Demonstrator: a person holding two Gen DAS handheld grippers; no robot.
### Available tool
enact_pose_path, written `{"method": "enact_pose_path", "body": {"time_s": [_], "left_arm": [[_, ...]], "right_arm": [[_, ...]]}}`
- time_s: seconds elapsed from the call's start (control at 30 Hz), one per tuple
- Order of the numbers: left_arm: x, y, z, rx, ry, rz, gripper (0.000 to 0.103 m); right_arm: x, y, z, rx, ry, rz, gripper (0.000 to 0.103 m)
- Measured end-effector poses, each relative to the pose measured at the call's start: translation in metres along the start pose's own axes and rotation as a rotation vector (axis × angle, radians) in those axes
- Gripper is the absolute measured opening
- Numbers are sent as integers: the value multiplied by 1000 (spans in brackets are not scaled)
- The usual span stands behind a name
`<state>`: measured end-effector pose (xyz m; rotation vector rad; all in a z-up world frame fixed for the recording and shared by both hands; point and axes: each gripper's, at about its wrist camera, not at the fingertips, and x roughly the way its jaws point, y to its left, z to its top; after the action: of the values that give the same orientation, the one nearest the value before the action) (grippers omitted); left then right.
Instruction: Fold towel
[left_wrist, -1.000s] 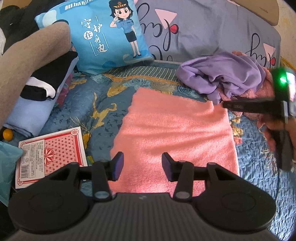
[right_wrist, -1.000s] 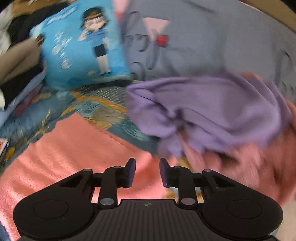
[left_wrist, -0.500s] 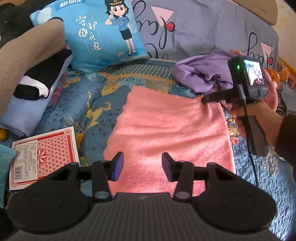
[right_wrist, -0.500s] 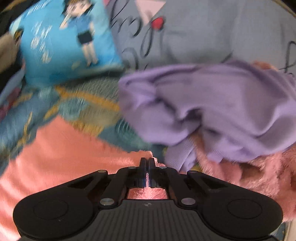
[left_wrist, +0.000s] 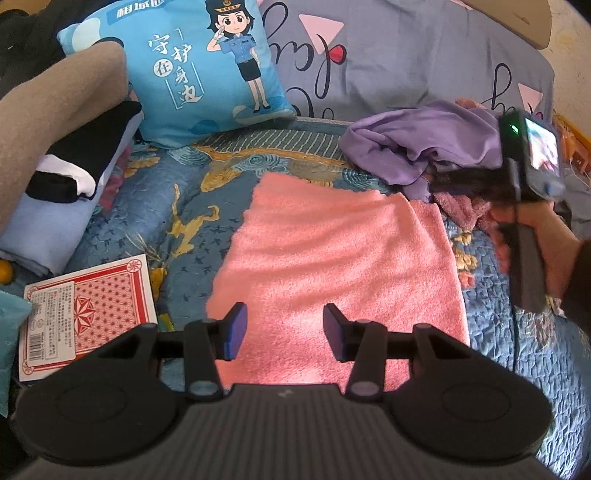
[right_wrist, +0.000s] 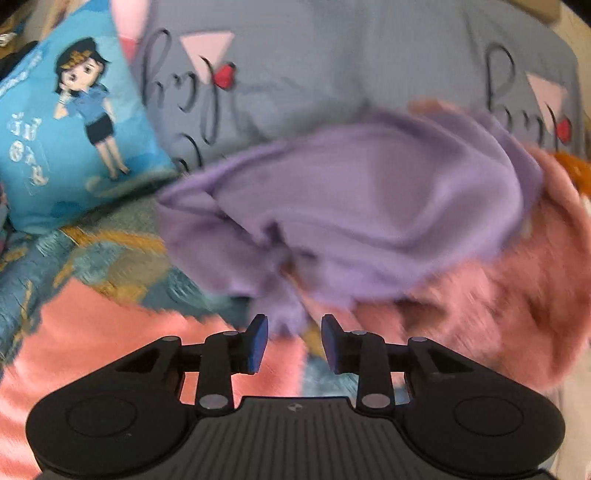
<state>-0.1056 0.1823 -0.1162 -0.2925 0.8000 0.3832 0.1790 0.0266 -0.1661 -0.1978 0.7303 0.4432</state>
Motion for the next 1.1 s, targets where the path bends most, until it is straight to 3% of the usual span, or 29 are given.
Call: {"method": "enact_pose_path", "body": {"time_s": [0.23, 0.33, 0.53, 0.6, 0.7, 0.77, 0.8, 0.9, 1.1], "left_arm": [[1, -5, -2, 18, -3, 11, 55], [3, -5, -2, 18, 1, 14, 55], [4, -6, -2, 23, 2, 18, 55], [4, -6, -2, 24, 3, 16, 55], [4, -5, -2, 28, 0, 18, 55], [3, -4, -1, 25, -4, 25, 55], [3, -3, -1, 22, -7, 28, 55], [2, 1, 0, 6, -12, 39, 55], [-8, 7, -1, -1, -45, 60, 55]], "right_arm": [[12, -12, -17, 90, 69, 80, 29], [19, -12, -15, 125, 107, 118, 3], [10, -23, -5, 174, 34, 76, 2], [15, -20, -5, 129, 68, 60, 2], [11, -18, -8, 105, 76, 62, 6], [-5, -27, -9, 184, 17, 71, 28], [-14, -32, -11, 229, -4, 87, 35], [-40, -39, -27, 290, 8, 172, 36], [-83, -28, -96, 211, 149, 299, 35]]}}
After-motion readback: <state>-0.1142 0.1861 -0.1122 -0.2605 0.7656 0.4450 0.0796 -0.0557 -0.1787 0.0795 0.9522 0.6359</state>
